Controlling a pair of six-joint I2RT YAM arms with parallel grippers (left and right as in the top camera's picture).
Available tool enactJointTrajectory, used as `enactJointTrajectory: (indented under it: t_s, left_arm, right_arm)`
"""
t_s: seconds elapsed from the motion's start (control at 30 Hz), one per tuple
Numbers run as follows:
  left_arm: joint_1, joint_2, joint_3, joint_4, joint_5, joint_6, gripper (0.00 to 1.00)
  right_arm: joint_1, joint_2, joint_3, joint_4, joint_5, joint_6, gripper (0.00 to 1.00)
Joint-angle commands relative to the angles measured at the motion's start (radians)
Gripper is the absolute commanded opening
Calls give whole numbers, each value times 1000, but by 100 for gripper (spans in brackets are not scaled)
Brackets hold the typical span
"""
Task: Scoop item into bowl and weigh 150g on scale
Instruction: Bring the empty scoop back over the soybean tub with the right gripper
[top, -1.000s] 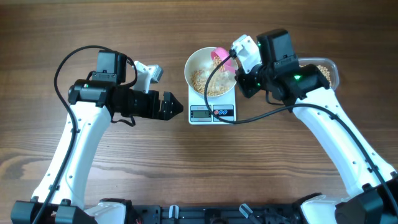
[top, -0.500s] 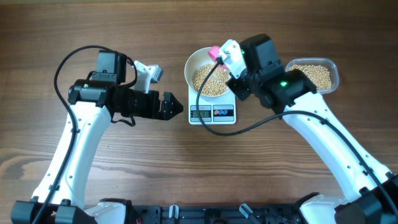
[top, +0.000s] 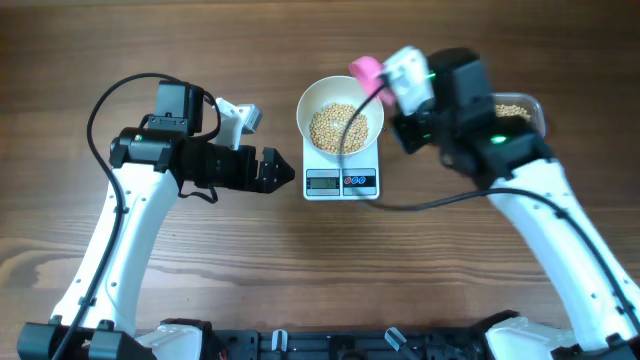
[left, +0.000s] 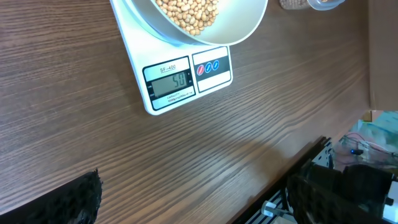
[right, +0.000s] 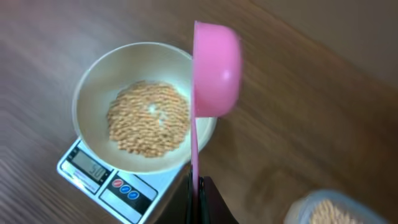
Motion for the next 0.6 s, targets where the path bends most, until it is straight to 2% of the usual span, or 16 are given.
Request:
enactJointTrajectory:
  t_s: [0.0, 0.17, 0.3, 0.43, 0.57]
  left_arm:
    - [5, 0, -10, 2, 18, 24, 100]
    - [4, 0, -10, 2, 19, 23, 100]
    - [4, 0, -10, 2, 19, 23, 100]
    - [4, 0, -10, 2, 18, 23, 100]
    - [4, 0, -10, 2, 19, 23, 100]
  right_arm:
    - [-203, -30, 28, -16, -274, 137, 4]
    - [-498, -29, 28, -45, -411, 187, 4]
    - [-661, -29, 28, -109, -426, 100, 4]
    - [-729, -24, 21, -156, -338, 8, 5]
    - [-731, 4, 13, -156, -185, -5, 4]
